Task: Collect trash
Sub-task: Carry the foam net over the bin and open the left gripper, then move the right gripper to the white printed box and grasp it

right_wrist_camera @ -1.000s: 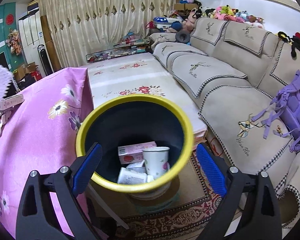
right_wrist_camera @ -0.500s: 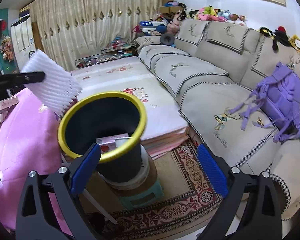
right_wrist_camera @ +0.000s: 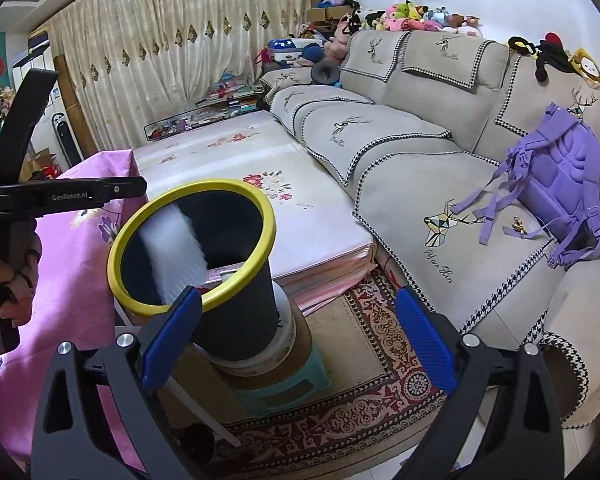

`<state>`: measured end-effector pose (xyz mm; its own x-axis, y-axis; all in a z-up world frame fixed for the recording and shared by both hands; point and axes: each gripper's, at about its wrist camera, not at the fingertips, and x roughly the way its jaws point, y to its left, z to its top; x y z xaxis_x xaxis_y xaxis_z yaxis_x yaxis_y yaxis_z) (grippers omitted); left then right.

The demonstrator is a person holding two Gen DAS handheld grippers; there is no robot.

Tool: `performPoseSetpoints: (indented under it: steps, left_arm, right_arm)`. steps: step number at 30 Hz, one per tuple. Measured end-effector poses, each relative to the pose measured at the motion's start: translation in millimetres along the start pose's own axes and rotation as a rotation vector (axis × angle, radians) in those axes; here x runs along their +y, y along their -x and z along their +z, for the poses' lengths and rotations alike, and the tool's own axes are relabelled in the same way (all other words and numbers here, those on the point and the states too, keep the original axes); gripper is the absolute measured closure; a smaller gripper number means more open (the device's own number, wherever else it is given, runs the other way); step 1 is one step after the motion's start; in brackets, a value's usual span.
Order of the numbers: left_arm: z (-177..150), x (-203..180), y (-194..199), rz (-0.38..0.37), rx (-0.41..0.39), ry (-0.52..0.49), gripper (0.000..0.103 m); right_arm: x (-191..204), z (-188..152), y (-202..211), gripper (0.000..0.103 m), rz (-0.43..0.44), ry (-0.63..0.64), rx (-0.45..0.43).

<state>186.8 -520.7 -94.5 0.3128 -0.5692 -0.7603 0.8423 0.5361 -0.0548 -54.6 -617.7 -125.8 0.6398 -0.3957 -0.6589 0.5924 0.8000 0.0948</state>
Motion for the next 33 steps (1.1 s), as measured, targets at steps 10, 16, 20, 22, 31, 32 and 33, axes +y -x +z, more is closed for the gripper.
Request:
performPoseSetpoints:
  steps: [10,16,20,22,31,32,33]
  left_arm:
    - [-36,59,104,0.062,-0.135,0.068,0.033]
    - [-89,119,170,0.149,-0.202,0.181,0.025]
    - [-129,164,209,0.244,-0.250,0.249,0.021]
    - [-150,186,226,0.281,-0.270,0.288,0.021]
    - [-245,284,292,0.491,-0.304,0.432,0.020]
    - [-255,294,296,0.509,-0.307,0.445,0.020]
    - [-262,300,298,0.519,-0.307,0.453,0.020]
  right_arm:
    - [13,3,-4,0.010,0.027,0.024,0.009]
    - [53,7,-12,0.010,0.095,0.083,0.032]
    - [94,15,-11,0.010,0.157,0.147,0.026]
    - [118,22,-10,0.010,0.201,0.180,0.025]
    - [238,49,-12,0.010,0.351,0.340,0.015]
    - [249,51,-13,0.010,0.366,0.350,0.018]
    - [265,55,-15,0.010,0.387,0.363,0.018]
